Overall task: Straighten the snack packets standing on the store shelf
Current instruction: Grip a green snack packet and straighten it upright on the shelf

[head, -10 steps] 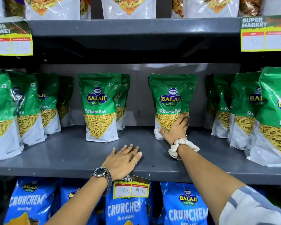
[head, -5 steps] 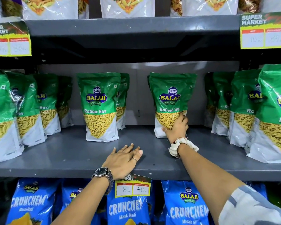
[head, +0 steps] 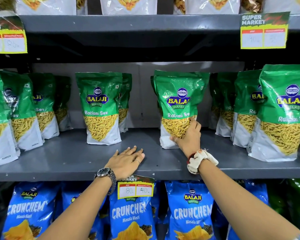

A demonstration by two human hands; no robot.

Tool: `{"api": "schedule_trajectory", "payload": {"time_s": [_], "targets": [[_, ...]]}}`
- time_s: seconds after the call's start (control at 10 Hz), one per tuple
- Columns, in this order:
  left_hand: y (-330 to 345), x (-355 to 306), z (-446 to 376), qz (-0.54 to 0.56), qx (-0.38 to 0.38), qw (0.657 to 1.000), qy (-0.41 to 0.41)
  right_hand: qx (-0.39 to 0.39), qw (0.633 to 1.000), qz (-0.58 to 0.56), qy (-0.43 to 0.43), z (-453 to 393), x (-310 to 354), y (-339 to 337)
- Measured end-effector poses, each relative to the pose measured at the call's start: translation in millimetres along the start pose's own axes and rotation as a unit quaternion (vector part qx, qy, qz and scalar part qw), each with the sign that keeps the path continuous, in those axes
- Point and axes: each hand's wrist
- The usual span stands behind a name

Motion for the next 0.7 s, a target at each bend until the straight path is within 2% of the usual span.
{"api": "schedule_trajectory", "payload": {"time_s": [0.7], "targets": [[0, 1, -3, -0.03, 0.01, 0.999, -0.008, -0.044, 0.999, 0.0, -0.004, 70, -1, -56]]}}
Point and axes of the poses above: each hand's wrist, its own z-axis away from the middle knuckle, its own y-axis out of the palm, x = y × z, and after that the axes turned 12 degrees about y, right-handed
